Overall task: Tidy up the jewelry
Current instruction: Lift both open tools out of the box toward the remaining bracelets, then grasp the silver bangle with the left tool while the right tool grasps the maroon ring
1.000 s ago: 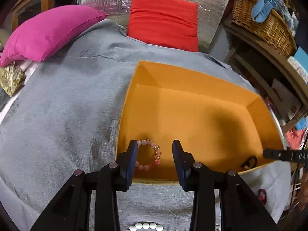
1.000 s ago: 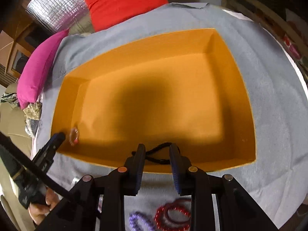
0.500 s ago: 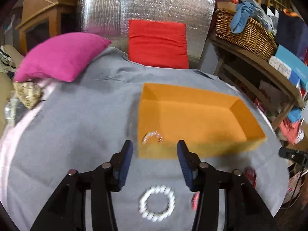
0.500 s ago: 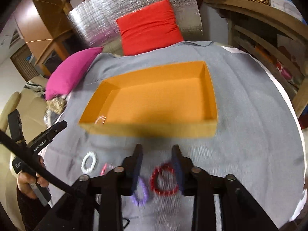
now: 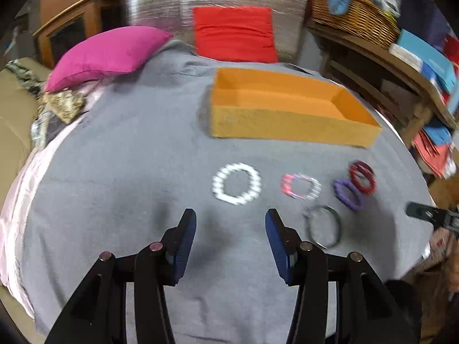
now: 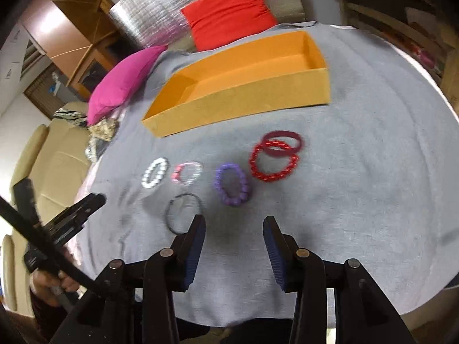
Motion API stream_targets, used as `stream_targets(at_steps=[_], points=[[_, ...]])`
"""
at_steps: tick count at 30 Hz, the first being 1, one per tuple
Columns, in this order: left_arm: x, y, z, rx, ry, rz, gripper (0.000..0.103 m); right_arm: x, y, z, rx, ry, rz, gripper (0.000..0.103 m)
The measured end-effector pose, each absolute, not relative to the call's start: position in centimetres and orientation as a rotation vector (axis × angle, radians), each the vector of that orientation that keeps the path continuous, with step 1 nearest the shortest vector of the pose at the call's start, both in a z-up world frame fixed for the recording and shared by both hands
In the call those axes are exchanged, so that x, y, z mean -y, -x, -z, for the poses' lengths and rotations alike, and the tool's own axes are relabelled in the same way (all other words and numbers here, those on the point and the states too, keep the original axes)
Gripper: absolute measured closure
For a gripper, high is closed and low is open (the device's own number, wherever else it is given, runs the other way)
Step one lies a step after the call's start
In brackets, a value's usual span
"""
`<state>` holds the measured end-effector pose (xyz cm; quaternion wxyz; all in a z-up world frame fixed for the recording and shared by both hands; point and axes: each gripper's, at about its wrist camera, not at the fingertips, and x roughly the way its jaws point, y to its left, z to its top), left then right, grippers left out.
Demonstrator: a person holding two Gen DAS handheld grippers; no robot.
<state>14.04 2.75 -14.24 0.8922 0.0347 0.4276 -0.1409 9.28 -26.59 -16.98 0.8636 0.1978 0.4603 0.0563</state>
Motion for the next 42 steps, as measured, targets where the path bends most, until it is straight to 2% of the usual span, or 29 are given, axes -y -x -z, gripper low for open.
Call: stream_targets(at_steps=[10, 13, 18, 20, 22, 25, 26, 28, 31, 42], points=[[4.0, -13.9, 18.9, -1.011, -0.032, 0.467, 0.052, 30.8, -13.9, 19.6, -0.938, -0.478, -0.030, 0.057], [4.5, -14.6, 20.0, -1.025, -0.009, 0.485, 0.052, 32.6, -16.0, 20.7, -0.935, -0.604, -0.025, 0.060], [4.9, -15.5, 21.1, -1.048, 0.027, 0.524, 0.053, 34.2, -18.8, 22.7, -1.002, -0.748, 0.032, 0.072], [5.4, -15.5, 21.4, -1.051, 0.017, 0.550, 0.058, 34.0, -19.3, 22.8, -1.013, -0.731, 0.053, 0.077], [6.2, -15.4, 21.6, -1.047, -0.027, 0.561, 0.069, 33.8, -19.7, 22.8, -1.025, -0.713, 0.086, 0.082], [6.9, -15.4, 21.8, -1.041, -0.057, 0.574, 0.080, 33.7, -20.3, 22.8, -1.028, -0.700, 0.108, 0.090], [7.0, -15.4, 21.9, -1.042, -0.056, 0.576, 0.082, 33.5, -20.5, 22.7, -1.028, -0.682, 0.117, 0.096], [7.2, -15.4, 22.0, -1.039, -0.070, 0.569, 0.088, 33.1, -20.7, 22.6, -1.023, -0.646, 0.126, 0.097], [7.6, -15.3, 22.0, -1.025, -0.097, 0.565, 0.092, 32.7, -20.6, 22.4, -1.004, -0.620, 0.125, 0.098], [8.2, -14.3, 21.7, -0.960, -0.186, 0.525, 0.097, 33.1, -16.1, 21.8, -0.914, -0.634, 0.099, 0.098]])
